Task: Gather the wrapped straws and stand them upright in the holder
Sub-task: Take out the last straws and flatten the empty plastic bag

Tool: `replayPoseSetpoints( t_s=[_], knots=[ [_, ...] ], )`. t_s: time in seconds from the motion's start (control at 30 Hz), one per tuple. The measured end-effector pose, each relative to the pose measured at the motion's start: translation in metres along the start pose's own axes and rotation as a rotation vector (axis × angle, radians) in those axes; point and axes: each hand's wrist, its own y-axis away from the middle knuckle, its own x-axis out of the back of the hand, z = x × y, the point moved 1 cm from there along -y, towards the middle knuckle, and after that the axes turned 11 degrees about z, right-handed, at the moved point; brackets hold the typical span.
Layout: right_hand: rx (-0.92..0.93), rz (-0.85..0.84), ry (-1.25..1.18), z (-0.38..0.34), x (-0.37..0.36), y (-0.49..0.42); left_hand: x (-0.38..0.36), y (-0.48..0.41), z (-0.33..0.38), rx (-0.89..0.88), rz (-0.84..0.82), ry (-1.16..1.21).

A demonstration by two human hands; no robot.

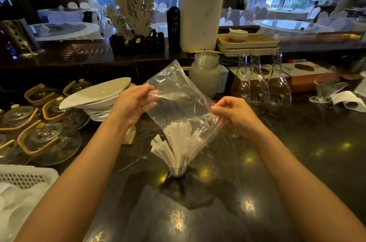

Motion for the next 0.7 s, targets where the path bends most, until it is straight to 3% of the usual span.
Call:
replayPoseSetpoints(
  t_s=[0.23,0.47,0.7],
  knots=[
    [-0.012,0.176,-0.101,-0.003,0.013,0.001,0.004,0.011,-0.007,0.037,-0.069,-0.101],
    [0.001,0.053,-0.049,-0.009,0.029,0.004,0.000,0.009,0.007,-0.012,-0.306,-0.330],
    [0.023,0.145,-0.073,-0.004,0.035,-0.003,-0.029,0.012,0.002,-0.210,-0.051,-0.315]
  ],
)
